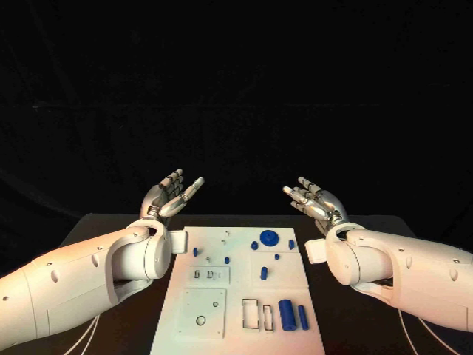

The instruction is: Assemble the parts on the task board

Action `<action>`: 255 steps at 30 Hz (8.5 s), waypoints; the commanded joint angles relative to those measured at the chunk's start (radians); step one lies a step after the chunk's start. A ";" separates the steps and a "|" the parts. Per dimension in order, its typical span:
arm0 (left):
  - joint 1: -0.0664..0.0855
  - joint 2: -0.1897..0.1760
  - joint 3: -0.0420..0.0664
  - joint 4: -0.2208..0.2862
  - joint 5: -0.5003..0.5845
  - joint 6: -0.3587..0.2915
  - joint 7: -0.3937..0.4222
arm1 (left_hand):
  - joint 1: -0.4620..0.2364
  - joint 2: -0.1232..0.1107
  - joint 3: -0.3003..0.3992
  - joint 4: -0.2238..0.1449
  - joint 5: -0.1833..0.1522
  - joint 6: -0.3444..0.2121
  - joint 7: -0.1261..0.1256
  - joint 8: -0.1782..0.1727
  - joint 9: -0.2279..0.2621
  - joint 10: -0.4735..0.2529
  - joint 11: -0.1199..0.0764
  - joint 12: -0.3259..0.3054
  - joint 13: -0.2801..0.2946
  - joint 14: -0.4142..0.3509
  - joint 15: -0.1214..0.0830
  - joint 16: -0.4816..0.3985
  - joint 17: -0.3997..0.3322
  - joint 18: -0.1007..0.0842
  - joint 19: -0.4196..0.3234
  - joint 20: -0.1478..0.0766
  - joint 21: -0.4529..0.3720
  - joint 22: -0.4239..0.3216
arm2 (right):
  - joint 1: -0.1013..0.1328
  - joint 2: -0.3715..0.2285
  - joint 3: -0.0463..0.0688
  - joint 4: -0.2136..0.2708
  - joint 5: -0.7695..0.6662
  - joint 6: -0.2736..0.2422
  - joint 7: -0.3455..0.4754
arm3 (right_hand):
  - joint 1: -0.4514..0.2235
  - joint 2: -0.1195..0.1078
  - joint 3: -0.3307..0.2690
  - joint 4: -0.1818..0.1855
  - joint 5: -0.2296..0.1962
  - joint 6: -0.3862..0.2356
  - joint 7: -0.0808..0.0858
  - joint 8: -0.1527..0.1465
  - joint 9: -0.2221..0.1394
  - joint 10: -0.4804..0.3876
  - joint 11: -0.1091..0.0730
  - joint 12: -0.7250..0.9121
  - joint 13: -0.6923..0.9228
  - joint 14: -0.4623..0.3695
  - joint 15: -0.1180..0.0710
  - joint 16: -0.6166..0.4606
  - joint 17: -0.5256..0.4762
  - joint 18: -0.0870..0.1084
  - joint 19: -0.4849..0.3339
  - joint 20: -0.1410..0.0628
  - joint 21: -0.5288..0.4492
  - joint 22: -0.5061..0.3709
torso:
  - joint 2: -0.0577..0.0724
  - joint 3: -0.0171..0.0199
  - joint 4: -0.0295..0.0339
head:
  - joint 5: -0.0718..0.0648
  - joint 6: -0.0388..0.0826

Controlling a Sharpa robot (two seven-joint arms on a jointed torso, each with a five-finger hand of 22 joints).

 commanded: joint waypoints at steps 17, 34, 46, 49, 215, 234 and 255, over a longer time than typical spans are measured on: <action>0.002 -0.045 0.001 0.035 -0.014 0.117 0.045 | 0.121 0.077 0.108 -0.008 -0.001 0.381 0.146 0.149 0.092 0.469 0.039 0.112 0.042 0.551 -0.024 0.193 0.114 0.084 0.466 0.009 0.167 0.087 | 0.059 -0.015 -0.031 -0.054 -0.441 0.122 -0.109 | 0.218 -0.057 0.201 -0.239 0.012 0.666 0.143 0.190 0.121 0.726 -0.059 0.112 0.037 0.702 -0.096 0.204 0.101 0.127 0.535 0.001 0.256 0.120 | 0.032 -0.0049 0.0112 | -0.014 -0.025; 0.004 -0.117 0.012 0.154 -0.091 0.218 -0.002 | 0.140 0.061 0.171 -0.047 0.001 0.602 0.106 0.216 0.128 0.732 -0.015 0.118 0.038 0.768 -0.091 0.269 0.159 0.146 0.643 -0.002 0.249 0.100 | 0.103 -0.037 -0.025 -0.041 -1.085 0.149 -0.227 | 0.200 -0.094 0.166 -0.267 0.009 0.808 0.065 0.217 0.130 1.003 -0.152 0.087 0.047 1.021 -0.211 0.305 0.183 0.127 0.695 -0.112 0.561 0.297 | 0.091 -0.0162 0.0357 | -0.044 -0.034; 0.005 -0.163 0.023 0.258 -0.084 0.228 -0.016 | 0.132 0.056 0.173 -0.045 0.001 0.603 0.106 0.213 0.127 0.734 -0.015 0.110 0.037 0.761 -0.089 0.262 0.159 0.145 0.643 -0.003 0.246 0.098 | 0.118 -0.024 -0.022 -0.026 -1.456 0.204 -0.425 | 0.137 -0.162 0.158 -0.218 0.043 0.820 0.042 0.197 0.131 1.025 -0.179 0.043 0.083 1.256 -0.263 0.606 0.431 0.128 0.855 -0.169 0.772 0.425 | 0.133 -0.0263 0.0571 | -0.067 -0.047; 0.006 -0.168 0.025 0.267 -0.081 0.226 -0.017 | 0.131 0.056 0.173 -0.045 0.001 0.603 0.106 0.213 0.127 0.734 -0.014 0.109 0.036 0.761 -0.089 0.261 0.159 0.145 0.642 -0.003 0.246 0.097 | 0.119 -0.016 -0.021 -0.026 -1.505 0.206 -0.439 | 0.138 -0.175 0.172 -0.208 0.048 0.817 0.049 0.192 0.133 0.978 -0.168 0.039 0.081 1.235 -0.257 0.671 0.482 0.127 0.854 -0.165 0.795 0.445 | 0.141 -0.0277 0.0602 | -0.068 -0.049; 0.010 -0.153 0.038 0.281 -0.067 0.240 -0.044 | 0.121 0.052 0.180 -0.045 0.001 0.600 0.111 0.203 0.122 0.732 -0.010 0.089 0.036 0.756 -0.085 0.250 0.160 0.144 0.642 -0.001 0.242 0.091 | 0.081 0.296 -0.015 -0.347 -1.595 0.033 -0.523 | 0.217 -0.141 0.297 -0.161 -0.002 0.884 0.013 0.287 0.255 1.047 -0.201 0.063 0.146 1.260 -0.274 1.326 1.059 0.017 1.146 -0.178 1.357 1.218 | 0.200 -0.0558 0.1251 | -0.118 -0.054; 0.010 -0.151 0.038 0.280 -0.067 0.241 -0.045 | 0.120 0.052 0.182 -0.046 0.001 0.600 0.111 0.202 0.122 0.732 -0.010 0.086 0.036 0.756 -0.085 0.249 0.161 0.145 0.642 -0.001 0.242 0.090 | 0.079 0.304 -0.015 -0.366 -1.607 0.057 -0.518 | 0.167 -0.200 0.300 -0.147 0.005 0.773 0.061 0.233 0.255 0.895 -0.151 0.039 0.118 1.237 -0.232 1.296 0.986 0.035 1.081 -0.144 1.300 1.135 | 0.201 -0.0544 0.1226 | -0.115 -0.055; 0.010 -0.165 0.038 0.278 -0.067 0.241 -0.049 | 0.119 0.052 0.183 -0.046 0.001 0.600 0.111 0.201 0.121 0.733 -0.010 0.084 0.036 0.756 -0.085 0.248 0.161 0.145 0.642 -0.001 0.241 0.090 | 0.125 0.013 0.012 -0.101 -1.399 0.128 -0.548 | 0.118 -0.252 0.224 -0.107 0.080 0.751 0.028 0.198 0.263 1.107 -0.202 0.201 0.169 1.264 -0.269 1.354 1.072 0.015 1.157 -0.166 1.358 1.242 | 0.200 -0.0489 0.1064 | -0.112 -0.042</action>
